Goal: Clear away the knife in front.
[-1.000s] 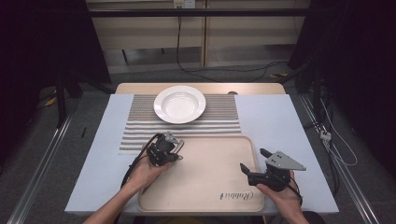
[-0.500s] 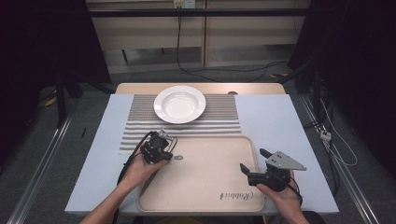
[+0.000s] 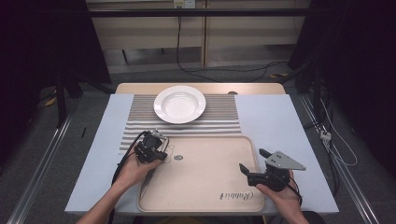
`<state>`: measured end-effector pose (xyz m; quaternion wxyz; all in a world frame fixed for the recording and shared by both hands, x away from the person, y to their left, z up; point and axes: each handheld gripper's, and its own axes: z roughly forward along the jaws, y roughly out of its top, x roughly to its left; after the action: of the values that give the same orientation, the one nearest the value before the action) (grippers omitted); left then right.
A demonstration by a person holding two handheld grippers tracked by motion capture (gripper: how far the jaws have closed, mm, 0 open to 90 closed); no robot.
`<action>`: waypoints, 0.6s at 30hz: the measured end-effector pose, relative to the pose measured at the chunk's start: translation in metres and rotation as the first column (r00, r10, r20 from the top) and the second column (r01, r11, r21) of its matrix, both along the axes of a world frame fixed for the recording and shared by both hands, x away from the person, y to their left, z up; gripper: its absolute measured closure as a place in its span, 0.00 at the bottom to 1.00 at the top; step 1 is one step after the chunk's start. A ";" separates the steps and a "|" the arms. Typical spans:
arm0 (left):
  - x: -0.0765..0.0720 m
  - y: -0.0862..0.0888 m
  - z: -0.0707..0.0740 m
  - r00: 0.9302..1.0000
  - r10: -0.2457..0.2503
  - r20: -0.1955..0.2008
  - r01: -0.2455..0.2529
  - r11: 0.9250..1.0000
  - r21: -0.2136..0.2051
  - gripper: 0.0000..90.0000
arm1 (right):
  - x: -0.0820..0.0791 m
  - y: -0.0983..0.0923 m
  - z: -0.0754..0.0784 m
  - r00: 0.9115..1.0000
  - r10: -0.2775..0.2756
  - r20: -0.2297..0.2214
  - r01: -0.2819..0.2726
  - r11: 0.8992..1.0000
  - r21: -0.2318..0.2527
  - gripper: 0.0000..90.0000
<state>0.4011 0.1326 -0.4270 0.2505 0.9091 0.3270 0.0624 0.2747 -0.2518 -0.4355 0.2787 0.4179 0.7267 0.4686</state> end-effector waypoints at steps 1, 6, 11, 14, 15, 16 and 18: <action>0.000 0.000 0.000 1.000 0.002 0.002 -0.002 1.000 0.001 1.00 | 0.000 0.000 0.000 1.000 0.000 0.000 0.000 1.000 0.000 0.12; 0.001 0.006 0.000 1.000 0.022 0.009 -0.022 1.000 0.008 1.00 | 0.000 0.000 0.000 1.000 -0.002 -0.001 0.002 1.000 -0.002 0.12; 0.003 0.016 0.000 0.999 0.039 0.004 -0.039 0.999 0.009 1.00 | 0.001 0.001 0.000 1.000 -0.003 0.000 0.003 1.000 -0.004 0.12; 0.003 0.019 0.000 0.999 0.039 -0.003 -0.039 0.999 0.001 1.00 | 0.001 0.001 0.000 1.000 -0.003 -0.001 0.003 1.000 -0.003 0.12; 0.003 0.019 0.000 0.999 0.039 -0.003 -0.039 0.999 0.000 1.00 | 0.001 0.001 0.000 1.000 -0.003 -0.001 0.003 1.000 -0.002 0.12; 0.003 0.019 0.000 0.999 0.036 0.000 -0.036 0.999 0.003 1.00 | 0.001 0.000 0.000 1.000 -0.003 0.000 0.003 1.000 -0.002 0.12; 0.003 0.019 0.000 0.999 0.039 0.000 -0.039 0.999 0.002 1.00 | 0.000 0.000 0.000 1.000 -0.002 0.001 0.002 1.000 -0.003 0.12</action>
<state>0.4042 0.1516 -0.4269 0.2485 0.9027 0.3447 0.0676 0.2750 -0.2514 -0.4356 0.2801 0.4180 0.7270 0.4673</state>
